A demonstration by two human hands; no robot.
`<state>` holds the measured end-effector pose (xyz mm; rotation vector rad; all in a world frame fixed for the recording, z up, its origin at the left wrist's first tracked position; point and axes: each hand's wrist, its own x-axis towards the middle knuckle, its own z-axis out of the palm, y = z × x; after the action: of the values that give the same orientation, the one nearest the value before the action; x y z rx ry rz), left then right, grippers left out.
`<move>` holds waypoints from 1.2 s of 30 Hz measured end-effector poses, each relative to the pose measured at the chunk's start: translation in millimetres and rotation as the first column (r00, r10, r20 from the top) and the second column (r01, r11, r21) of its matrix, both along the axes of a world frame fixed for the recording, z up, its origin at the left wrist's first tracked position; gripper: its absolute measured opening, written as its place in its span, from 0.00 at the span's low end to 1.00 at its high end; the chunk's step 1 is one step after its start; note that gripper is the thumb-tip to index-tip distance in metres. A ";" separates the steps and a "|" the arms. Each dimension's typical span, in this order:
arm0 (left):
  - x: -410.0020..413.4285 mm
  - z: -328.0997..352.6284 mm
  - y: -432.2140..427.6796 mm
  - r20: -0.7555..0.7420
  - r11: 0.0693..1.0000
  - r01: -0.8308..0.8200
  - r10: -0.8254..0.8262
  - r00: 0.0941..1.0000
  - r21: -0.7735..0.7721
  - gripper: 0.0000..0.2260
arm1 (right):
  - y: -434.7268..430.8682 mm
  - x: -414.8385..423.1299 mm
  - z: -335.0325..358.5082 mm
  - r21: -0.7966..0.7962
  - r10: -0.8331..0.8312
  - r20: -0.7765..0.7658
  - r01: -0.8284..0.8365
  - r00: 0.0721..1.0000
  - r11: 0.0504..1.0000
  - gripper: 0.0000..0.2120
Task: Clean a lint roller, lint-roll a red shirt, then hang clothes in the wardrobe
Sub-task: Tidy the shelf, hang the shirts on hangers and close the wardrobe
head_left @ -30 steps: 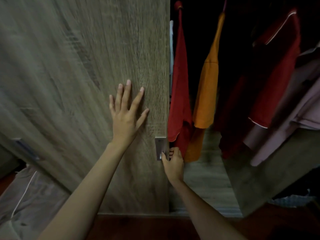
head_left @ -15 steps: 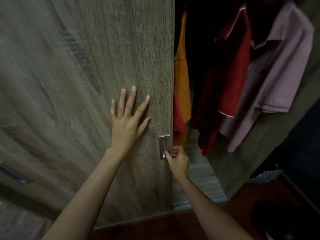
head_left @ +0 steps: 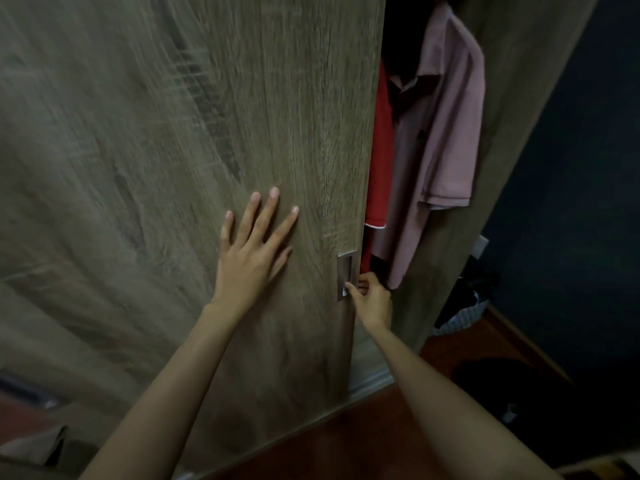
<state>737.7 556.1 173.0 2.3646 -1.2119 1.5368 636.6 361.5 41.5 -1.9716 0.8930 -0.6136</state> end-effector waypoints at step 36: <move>-31.1 -21.0 -178.8 0.031 0.991 0.006 -0.011 0.999 0.134 0.28 | -233.4 -43.6 -13.7 -0.001 -0.273 0.034 0.273 0.961 0.962 0.35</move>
<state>706.6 377.3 151.9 2.4212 -1.3714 1.5418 593.0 128.0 27.8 -1.8515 1.1549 -0.8045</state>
